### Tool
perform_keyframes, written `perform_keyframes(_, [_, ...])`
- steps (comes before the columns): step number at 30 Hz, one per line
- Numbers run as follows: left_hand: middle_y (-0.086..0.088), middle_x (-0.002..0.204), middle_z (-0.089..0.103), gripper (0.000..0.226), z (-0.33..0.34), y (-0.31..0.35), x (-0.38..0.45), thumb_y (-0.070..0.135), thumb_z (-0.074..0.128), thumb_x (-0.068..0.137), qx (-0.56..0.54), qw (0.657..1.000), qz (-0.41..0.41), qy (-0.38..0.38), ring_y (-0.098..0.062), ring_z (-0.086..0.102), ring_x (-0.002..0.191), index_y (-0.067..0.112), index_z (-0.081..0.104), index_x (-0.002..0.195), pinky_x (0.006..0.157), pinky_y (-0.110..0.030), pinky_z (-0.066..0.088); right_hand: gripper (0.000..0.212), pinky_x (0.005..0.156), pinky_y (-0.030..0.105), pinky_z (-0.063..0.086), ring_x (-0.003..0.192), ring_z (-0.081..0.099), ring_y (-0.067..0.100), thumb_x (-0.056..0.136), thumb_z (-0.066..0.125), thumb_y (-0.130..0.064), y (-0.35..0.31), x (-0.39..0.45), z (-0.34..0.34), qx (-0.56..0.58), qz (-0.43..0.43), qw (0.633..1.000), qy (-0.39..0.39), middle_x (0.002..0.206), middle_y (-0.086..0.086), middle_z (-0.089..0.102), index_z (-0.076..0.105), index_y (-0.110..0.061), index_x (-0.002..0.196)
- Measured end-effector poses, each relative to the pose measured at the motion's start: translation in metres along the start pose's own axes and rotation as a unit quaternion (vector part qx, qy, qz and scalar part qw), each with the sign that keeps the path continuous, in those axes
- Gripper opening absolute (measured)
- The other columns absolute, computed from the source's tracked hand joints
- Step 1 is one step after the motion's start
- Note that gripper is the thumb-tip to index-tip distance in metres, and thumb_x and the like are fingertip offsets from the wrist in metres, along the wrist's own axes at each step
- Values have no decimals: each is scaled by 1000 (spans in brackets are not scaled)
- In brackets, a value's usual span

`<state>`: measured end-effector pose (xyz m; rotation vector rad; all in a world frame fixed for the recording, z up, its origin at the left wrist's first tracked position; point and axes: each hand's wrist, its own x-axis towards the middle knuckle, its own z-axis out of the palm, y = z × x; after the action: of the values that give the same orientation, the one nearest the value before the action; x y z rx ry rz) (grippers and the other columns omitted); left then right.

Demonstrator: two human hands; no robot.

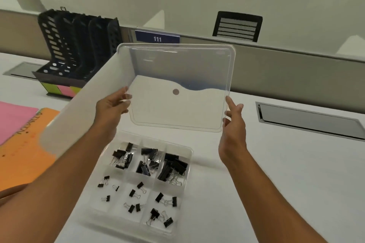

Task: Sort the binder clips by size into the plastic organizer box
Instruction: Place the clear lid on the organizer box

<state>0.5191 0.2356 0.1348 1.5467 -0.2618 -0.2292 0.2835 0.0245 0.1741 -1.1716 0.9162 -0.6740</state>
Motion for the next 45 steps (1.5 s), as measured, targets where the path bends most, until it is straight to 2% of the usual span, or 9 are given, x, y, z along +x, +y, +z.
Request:
perform_keyframes(5, [-2, 89, 69, 35, -23, 21, -57, -12, 71, 88, -58, 998, 28, -7, -21, 64, 93, 23, 71, 91, 94, -34, 56, 25, 125, 38, 27, 143, 44, 5, 107, 45, -59, -18, -50, -18, 0, -26, 998, -51, 146, -20, 49, 65, -55, 121])
perform_keyframes(9, [-1, 87, 69, 31, -37, 29, -96, -9, 74, 85, 15, 995, 87, 47, -21, 65, 90, 21, 74, 80, 85, -29, 54, 46, 123, 28, 28, 152, 34, 4, 109, 34, -58, -23, -75, -38, 40, -6, 985, -168, 164, -18, 37, 69, -38, 131])
perform_keyframes(12, [-5, 101, 74, 28, -45, 33, -121, -4, 71, 91, 53, 991, 112, 40, -16, 71, 93, 22, 80, 100, 89, -33, 59, 40, 114, 22, 37, 148, 40, 7, 107, 55, -39, -17, -96, -51, 39, 16, 978, -207, 164, -11, 41, 58, -30, 147])
perform_keyframes(16, [-9, 130, 68, 45, -76, 32, -140, -4, 56, 98, -94, 982, 31, -161, -29, 72, 103, 13, 65, 139, 91, -43, 61, 70, 107, 29, 46, 131, 53, 8, 99, 59, 6, 7, -119, -67, -13, -22, 984, -174, 134, -22, 53, 51, -43, 148])
perform_keyframes(23, [6, 130, 73, 34, -115, 9, -166, 20, 48, 110, -82, 985, -129, -83, -22, 74, 106, 21, 62, 141, 82, -33, 59, 72, 82, 13, 48, 93, 67, -17, 98, 66, 1, 52, -147, -60, -32, -13, 992, -118, 154, -11, 45, 39, -33, 156])
perform_keyframes(27, [0, 121, 76, 57, -128, -17, -157, 42, 77, 85, 15, 987, -151, -59, -18, 67, 100, 18, 65, 136, 82, -32, 52, 71, 64, 3, 48, 93, 61, -11, 97, 69, -1, 93, -154, -40, -104, -6, 991, -85, 148, -15, 49, 40, -28, 156])
perform_keyframes(30, [-1, 115, 70, 54, -129, -44, -151, 28, 83, 86, 130, 986, -100, -26, -17, 60, 86, 23, 66, 137, 74, -34, 53, 70, 77, 12, 55, 113, 62, 9, 97, 69, -3, 120, -158, -24, -173, -15, 983, -68, 147, -13, 51, 41, -32, 154])
perform_keyframes(35, [-5, 110, 65, 45, -134, -78, -132, 23, 75, 96, 292, 955, -42, -8, -23, 63, 87, 21, 65, 140, 90, -44, 54, 74, 109, 49, 52, 133, 52, 28, 94, 75, -19, 154, -152, -5, -271, -10, 962, -39, 152, -9, 50, 38, -36, 155])
perform_keyframes(45, [-6, 116, 66, 39, -133, -100, -115, 24, 72, 97, 304, 951, -47, -8, -9, 62, 80, 21, 67, 136, 77, -31, 47, 57, 112, 33, 39, 149, 34, 23, 103, 61, -14, 181, -145, 19, -353, -52, 934, 15, 164, -1, 33, 41, -23, 155])
